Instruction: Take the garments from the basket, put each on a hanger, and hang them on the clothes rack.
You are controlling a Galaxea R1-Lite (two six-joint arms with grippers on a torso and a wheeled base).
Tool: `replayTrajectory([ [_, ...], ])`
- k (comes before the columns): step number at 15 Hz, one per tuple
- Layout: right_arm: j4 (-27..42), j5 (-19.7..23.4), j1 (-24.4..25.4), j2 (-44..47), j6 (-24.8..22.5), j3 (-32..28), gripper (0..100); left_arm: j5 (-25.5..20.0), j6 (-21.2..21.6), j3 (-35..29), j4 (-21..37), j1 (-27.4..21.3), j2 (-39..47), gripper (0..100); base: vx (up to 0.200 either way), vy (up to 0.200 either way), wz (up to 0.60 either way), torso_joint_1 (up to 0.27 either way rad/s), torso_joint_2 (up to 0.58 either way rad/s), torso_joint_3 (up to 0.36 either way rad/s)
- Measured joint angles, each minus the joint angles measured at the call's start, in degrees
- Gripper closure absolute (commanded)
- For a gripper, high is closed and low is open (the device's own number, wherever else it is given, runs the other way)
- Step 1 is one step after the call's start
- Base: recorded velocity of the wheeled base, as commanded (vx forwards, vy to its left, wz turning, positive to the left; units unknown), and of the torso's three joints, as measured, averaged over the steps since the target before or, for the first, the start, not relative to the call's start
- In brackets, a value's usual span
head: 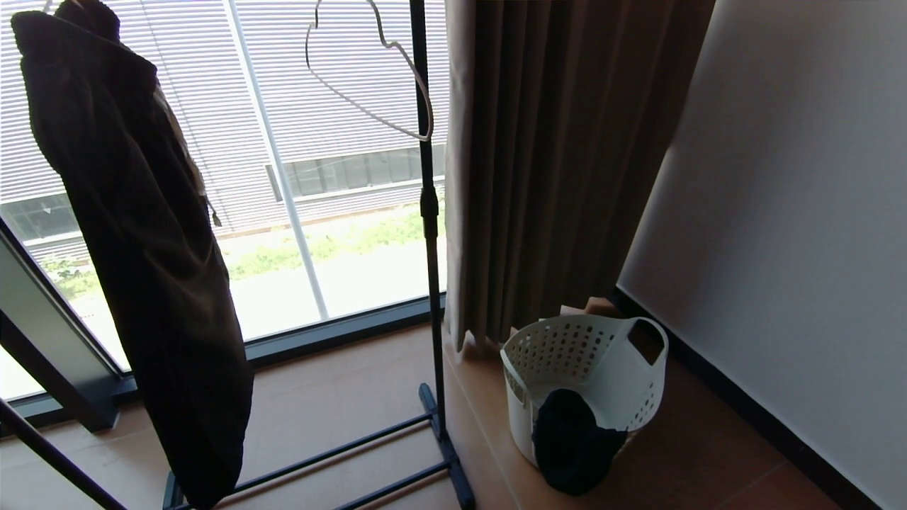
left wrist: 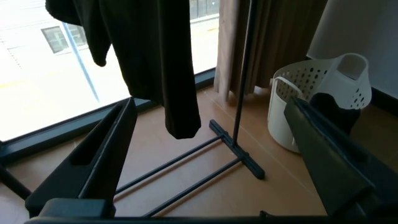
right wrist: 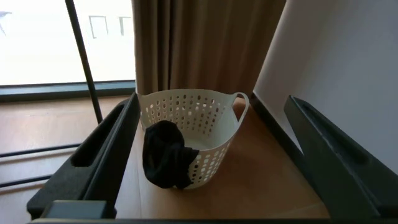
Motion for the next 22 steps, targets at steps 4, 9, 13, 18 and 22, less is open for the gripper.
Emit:
replayTrajectory([
  [4, 0.00, 0.00, 0.00, 0.00, -0.07, 0.00, 0, 0.02, 0.09, 0.00, 0.00, 0.00, 0.00, 0, 0.000, 0.000, -0.15, 0.001, 0.00, -0.002],
  [9, 0.04, -0.07, 0.06, 0.00, -0.02, 0.00, 0, 0.30, 0.01, 0.00, -0.02, 0.06, 0.00, 0, 0.000, 0.000, -0.12, 0.000, 0.00, 0.000],
  [13, -0.02, -0.11, 0.09, 0.00, -0.07, 0.00, 0, 0.04, 0.06, 0.00, 0.00, 0.05, 0.00, 0, 0.000, 0.000, 0.00, 0.000, 0.00, 0.000],
  [18, -0.05, -0.09, -0.02, 0.00, 0.02, 0.00, 0, 0.02, 0.00, 0.00, 0.05, -0.05, 0.00, 0, 0.000, 0.000, 0.00, 0.002, 0.00, -0.109],
  [22, -0.05, -0.09, -0.02, 0.00, 0.04, 0.00, 0, 0.09, -0.02, 0.00, 0.07, -0.09, 0.00, 0, 0.000, 0.000, 0.00, 0.006, 0.00, -0.193],
])
